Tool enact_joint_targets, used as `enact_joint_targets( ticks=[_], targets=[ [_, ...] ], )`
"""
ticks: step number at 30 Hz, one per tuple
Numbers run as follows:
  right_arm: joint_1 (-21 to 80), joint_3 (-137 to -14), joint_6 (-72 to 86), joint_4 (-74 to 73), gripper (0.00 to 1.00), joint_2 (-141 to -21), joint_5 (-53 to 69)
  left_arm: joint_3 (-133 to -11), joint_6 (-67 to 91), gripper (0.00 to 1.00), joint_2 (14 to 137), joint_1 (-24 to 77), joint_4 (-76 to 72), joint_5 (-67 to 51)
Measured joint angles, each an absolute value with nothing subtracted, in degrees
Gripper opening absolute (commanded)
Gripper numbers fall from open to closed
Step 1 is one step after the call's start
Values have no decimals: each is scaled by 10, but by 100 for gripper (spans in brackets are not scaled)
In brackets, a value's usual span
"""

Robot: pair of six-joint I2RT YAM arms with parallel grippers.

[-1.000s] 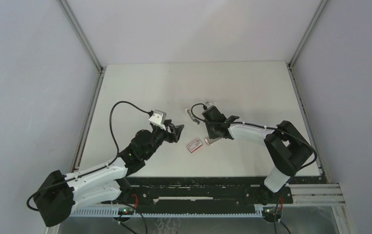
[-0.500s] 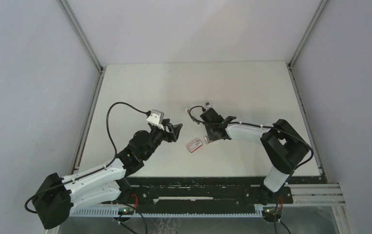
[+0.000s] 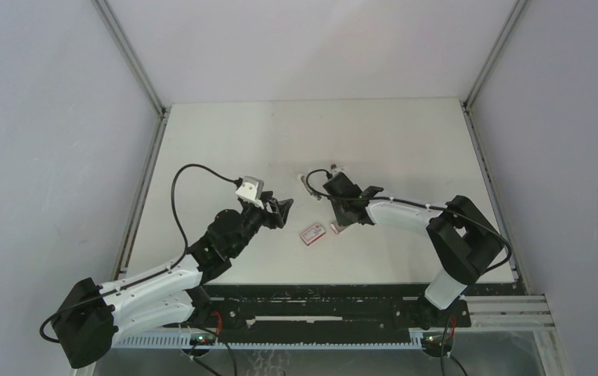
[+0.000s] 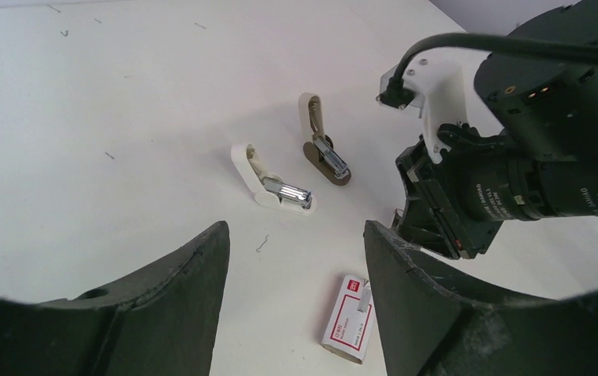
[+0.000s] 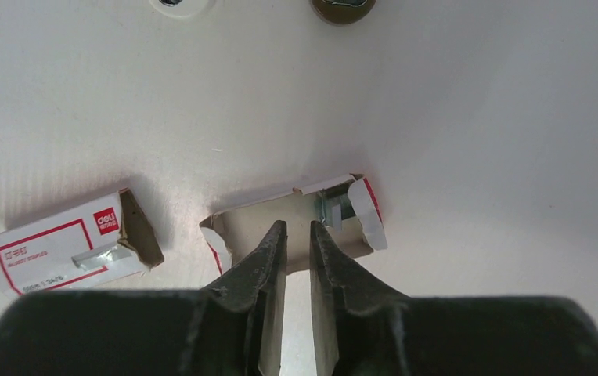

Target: Load the staples into the stapler

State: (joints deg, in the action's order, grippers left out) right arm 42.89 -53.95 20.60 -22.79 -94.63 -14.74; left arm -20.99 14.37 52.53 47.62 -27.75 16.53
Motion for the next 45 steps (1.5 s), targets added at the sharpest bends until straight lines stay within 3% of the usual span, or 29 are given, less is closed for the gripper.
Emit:
enact_joint_targets(
  ticks=[5,19,45],
  targets=[
    [429,-540,206,-236,23,-918,-153,-210,144,68,525,476,-277,166],
    [399,-540,206,-240,22,-932,-154,-210,144,68,525,476,-277,166],
    [390,-562,203,-252,11,-955,-130,-210,144,68,525,476,-277,166]
  ],
)
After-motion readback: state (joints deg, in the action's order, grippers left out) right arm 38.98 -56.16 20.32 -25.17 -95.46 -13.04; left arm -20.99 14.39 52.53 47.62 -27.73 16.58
